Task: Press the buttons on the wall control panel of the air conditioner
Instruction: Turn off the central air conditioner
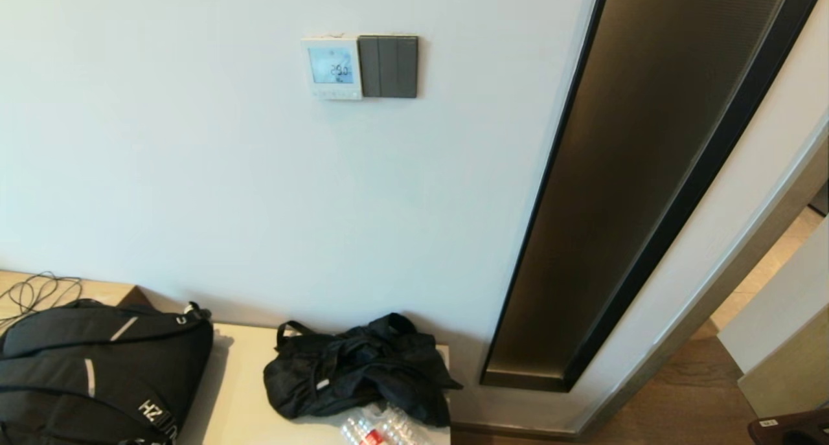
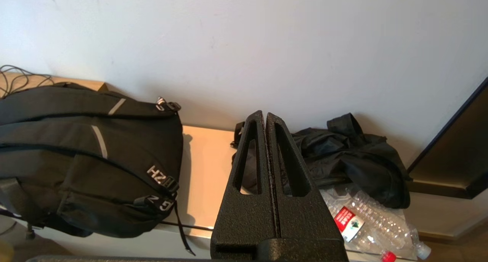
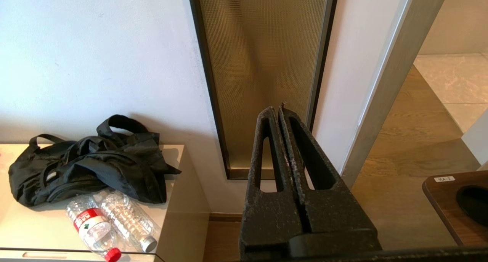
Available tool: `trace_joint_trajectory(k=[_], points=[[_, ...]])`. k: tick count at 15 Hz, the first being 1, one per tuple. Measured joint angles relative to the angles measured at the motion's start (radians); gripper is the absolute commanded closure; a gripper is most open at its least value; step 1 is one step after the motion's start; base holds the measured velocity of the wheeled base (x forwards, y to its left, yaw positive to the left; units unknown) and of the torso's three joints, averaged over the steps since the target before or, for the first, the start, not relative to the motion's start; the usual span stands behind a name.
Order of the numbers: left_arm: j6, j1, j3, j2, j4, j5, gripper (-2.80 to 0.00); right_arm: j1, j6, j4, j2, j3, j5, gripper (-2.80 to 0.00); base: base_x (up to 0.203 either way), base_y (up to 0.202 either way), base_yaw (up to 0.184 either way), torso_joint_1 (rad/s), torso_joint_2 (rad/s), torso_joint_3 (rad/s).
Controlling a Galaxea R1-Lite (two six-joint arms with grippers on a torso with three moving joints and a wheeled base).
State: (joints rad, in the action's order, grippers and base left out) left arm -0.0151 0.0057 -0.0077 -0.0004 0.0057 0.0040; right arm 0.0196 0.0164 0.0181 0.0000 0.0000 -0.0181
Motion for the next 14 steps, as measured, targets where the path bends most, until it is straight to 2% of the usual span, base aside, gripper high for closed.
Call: trace_joint_trajectory(k=[14], points=[[0.0, 0.0, 0.0, 0.0, 0.0, 0.0, 0.0, 0.0, 0.0, 0.0, 0.0, 0.0, 0.0, 0.0, 0.0, 0.0, 0.0, 0.0, 0.0, 0.0]])
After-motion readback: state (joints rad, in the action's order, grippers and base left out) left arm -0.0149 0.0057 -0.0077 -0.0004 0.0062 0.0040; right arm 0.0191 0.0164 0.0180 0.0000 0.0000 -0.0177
